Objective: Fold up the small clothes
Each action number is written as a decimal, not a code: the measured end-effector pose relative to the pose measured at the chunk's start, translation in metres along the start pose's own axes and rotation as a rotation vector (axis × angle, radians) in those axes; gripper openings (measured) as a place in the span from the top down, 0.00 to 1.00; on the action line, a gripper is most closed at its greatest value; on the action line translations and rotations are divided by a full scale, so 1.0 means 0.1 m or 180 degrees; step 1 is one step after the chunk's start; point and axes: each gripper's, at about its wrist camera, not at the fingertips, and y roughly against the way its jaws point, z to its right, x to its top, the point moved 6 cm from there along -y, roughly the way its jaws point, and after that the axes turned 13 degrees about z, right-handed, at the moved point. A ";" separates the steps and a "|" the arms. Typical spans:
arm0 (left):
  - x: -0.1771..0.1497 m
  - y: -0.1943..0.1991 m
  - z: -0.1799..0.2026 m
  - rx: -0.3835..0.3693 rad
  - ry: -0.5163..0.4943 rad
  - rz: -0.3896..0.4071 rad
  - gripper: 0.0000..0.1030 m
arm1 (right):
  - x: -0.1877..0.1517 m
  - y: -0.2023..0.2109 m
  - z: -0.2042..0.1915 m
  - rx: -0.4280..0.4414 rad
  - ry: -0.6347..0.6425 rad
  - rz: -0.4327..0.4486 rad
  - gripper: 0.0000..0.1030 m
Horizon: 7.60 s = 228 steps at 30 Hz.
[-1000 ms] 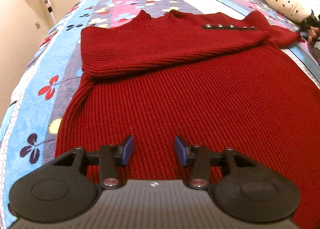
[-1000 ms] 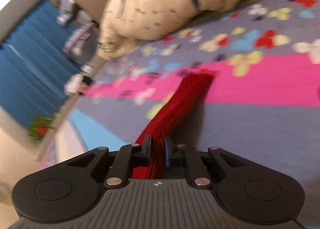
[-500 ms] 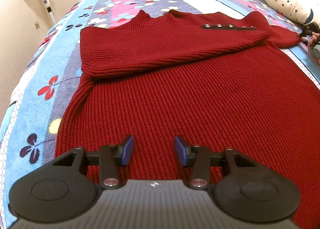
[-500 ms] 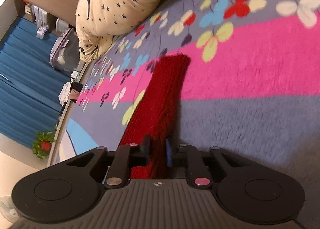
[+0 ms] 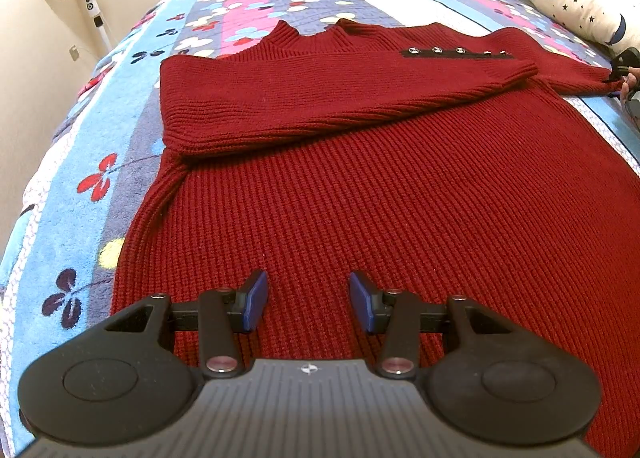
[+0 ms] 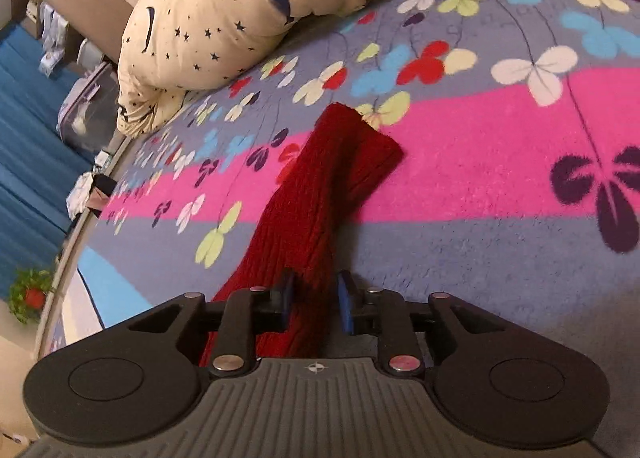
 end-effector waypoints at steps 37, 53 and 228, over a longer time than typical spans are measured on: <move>0.16 0.19 -0.10 -0.0167 0.0413 -0.0020 0.49 | -2.30 2.57 -1.52 0.2512 0.3443 -0.1150 0.55; 0.75 0.29 -0.62 0.0101 0.1024 0.0954 0.49 | -1.71 1.78 -1.13 0.1891 0.1708 -0.1570 0.48; -1.13 1.57 -0.67 0.0246 0.1731 -0.0598 0.86 | -1.16 3.35 0.96 0.1734 0.3465 -0.2476 0.81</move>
